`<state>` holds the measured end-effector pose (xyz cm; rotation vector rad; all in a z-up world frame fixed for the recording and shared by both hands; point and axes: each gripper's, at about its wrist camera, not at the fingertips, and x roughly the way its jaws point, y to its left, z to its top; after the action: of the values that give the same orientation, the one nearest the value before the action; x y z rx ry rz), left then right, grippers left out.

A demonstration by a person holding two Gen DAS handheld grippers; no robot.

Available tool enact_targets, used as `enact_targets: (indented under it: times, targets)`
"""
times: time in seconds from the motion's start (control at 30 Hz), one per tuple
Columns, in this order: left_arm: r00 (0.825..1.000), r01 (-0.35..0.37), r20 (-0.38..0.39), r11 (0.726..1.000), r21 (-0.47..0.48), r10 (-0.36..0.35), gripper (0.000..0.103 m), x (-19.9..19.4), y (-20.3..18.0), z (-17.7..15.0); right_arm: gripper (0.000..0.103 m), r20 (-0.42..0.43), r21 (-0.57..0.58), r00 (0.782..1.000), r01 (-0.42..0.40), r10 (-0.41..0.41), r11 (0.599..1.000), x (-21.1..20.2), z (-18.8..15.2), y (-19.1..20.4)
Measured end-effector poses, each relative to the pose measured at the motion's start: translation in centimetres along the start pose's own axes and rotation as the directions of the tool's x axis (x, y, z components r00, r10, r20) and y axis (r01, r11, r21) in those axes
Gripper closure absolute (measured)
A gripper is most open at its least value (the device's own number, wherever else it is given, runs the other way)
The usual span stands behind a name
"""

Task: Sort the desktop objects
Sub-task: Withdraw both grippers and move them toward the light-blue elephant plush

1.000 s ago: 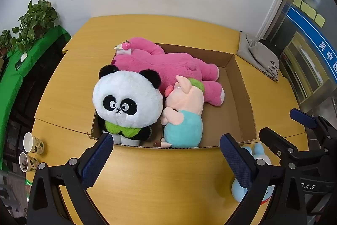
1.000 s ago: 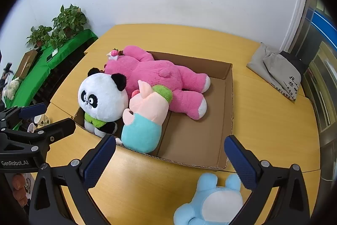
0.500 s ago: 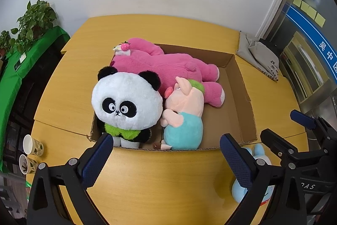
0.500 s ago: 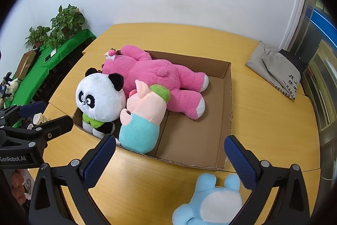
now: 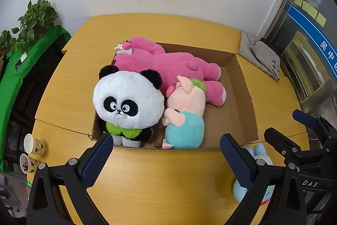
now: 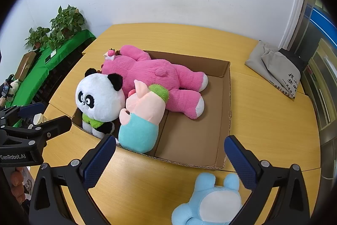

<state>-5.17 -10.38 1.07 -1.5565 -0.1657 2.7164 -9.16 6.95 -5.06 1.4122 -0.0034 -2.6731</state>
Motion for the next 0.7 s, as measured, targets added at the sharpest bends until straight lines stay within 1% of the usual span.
enact_targets:
  times: [0.2,0.43,0.5,0.57,0.63,0.7]
  targets:
    - [1.000,0.000,-0.002,1.000,0.000,0.000,0.001,0.0,0.0,0.0,0.000,0.001,0.005,1.000,-0.004,0.004,1.000,0.1,0.1,0.0]
    - [1.000,0.009,-0.022,1.000,0.009,-0.009,0.001,0.7,-0.5,-0.2,0.000,-0.011,0.028,0.999,-0.045,0.045,0.999,0.3,-1.1,-0.9]
    - [0.999,0.021,-0.038,1.000,0.013,-0.021,0.001,1.2,-0.9,-0.4,0.000,-0.007,0.048,0.999,-0.052,0.052,0.998,0.0,-2.2,-2.2]
    - [0.998,0.039,-0.056,0.999,0.017,-0.038,0.001,1.8,-1.4,-0.6,0.000,-0.008,0.074,0.999,-0.048,0.048,0.996,-0.4,-4.0,-4.3]
    - [0.993,0.080,-0.087,0.997,0.022,-0.077,0.001,2.6,-2.2,-0.9,0.000,-0.010,0.102,0.999,-0.039,0.041,0.994,-0.8,-6.2,-6.7]
    - [0.986,0.120,-0.121,0.992,0.034,-0.115,0.001,3.5,-3.3,-1.2,0.000,-0.041,0.153,0.999,-0.020,0.027,0.988,-1.0,-9.0,-9.7]
